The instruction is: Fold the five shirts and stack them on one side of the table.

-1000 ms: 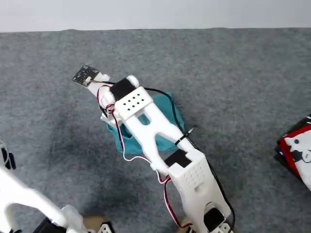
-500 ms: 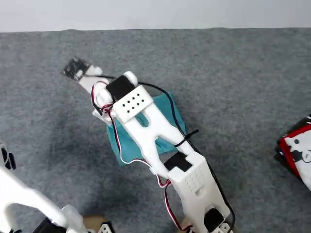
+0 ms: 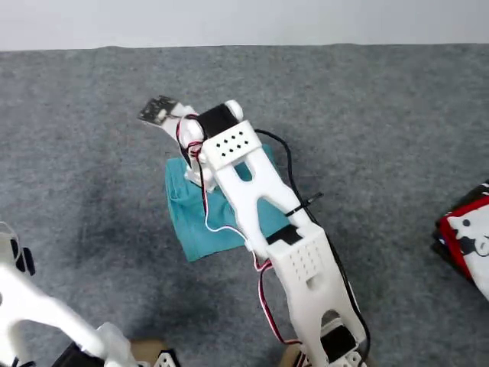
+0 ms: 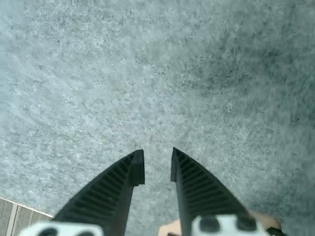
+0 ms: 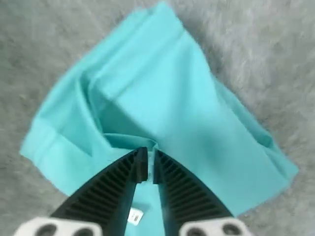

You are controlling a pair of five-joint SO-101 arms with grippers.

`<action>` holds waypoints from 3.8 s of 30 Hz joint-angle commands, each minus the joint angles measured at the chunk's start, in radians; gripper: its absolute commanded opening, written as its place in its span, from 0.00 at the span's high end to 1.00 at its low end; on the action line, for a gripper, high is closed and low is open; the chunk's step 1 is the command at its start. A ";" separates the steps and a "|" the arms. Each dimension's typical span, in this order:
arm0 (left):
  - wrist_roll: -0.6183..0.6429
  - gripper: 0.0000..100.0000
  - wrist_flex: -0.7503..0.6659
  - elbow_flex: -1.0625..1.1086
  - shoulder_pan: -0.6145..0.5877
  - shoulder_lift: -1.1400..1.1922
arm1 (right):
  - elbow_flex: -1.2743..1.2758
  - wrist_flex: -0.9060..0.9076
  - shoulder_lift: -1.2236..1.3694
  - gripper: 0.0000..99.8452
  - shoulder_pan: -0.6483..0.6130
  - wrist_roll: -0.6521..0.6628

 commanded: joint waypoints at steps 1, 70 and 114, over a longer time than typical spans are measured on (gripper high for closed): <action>0.000 0.90 -0.021 -0.005 0.008 -0.032 | -0.046 -0.028 0.025 0.99 0.031 0.012; 0.002 0.90 -0.086 -0.002 0.026 -0.026 | 0.491 0.061 -0.414 0.99 -0.077 0.008; 0.098 0.90 0.018 0.042 0.115 -0.032 | 0.367 0.053 -0.331 0.76 0.263 -0.370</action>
